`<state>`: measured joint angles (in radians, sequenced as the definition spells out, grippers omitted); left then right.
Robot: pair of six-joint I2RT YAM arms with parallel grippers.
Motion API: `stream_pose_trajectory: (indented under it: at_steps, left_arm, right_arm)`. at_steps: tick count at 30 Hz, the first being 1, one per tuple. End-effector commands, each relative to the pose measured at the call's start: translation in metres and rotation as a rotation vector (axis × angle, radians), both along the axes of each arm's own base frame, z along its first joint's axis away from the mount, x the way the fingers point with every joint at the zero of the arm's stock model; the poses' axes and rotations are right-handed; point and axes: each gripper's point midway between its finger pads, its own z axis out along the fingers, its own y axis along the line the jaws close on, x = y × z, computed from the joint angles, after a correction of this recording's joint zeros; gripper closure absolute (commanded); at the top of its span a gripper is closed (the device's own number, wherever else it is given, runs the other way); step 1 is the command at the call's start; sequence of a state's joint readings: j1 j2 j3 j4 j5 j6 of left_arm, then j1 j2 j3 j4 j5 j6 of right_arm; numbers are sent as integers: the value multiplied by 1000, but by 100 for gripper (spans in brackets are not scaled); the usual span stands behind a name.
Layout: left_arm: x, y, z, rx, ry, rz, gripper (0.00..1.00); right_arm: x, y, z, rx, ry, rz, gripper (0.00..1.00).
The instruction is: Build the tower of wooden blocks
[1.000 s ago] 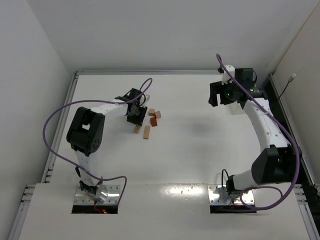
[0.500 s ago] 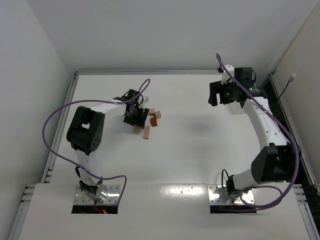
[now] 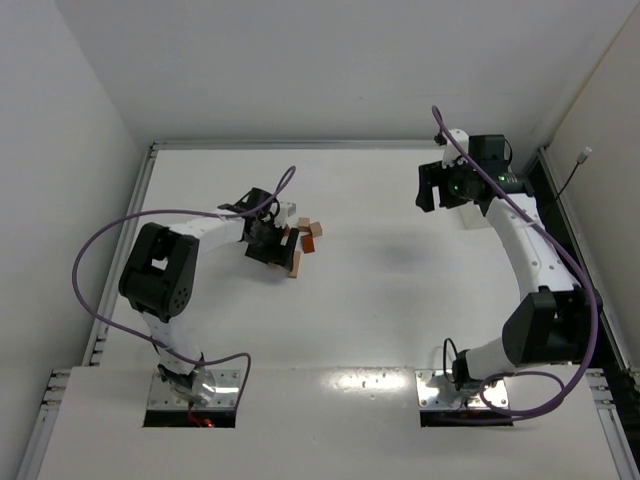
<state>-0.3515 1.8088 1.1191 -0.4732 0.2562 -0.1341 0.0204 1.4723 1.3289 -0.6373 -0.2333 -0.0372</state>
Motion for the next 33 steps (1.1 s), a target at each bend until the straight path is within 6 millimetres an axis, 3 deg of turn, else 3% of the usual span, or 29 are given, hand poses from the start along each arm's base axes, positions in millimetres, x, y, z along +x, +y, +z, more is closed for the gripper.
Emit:
stream_pose_trajectory:
  at_steps: [1, 7, 15, 20, 28, 33]
  left_arm:
    - [-3, -12, 24, -105, -36, -34, 25]
    - [-1, -14, 21, -88, -37, -35, 14]
    - [19, -4, 1, 6, -23, 4, 12]
    - [30, -13, -2, 26, -30, -8, 7]
    - [28, -30, -1, 24, -33, -49, 3]
    - [17, -30, -9, 60, -13, -51, 3]
  right_arm:
    - [3, 3, 13, 20, -46, 15, 28]
    - [-1, 3, 17, 26, -54, 9, 29]
    - [-3, 3, 24, 27, -72, 9, 29]
    - [-4, 1, 20, 20, -63, 2, 29]
    - [-5, -6, 18, 13, -56, -10, 29]
    - [-5, -8, 18, 19, -56, -13, 30]
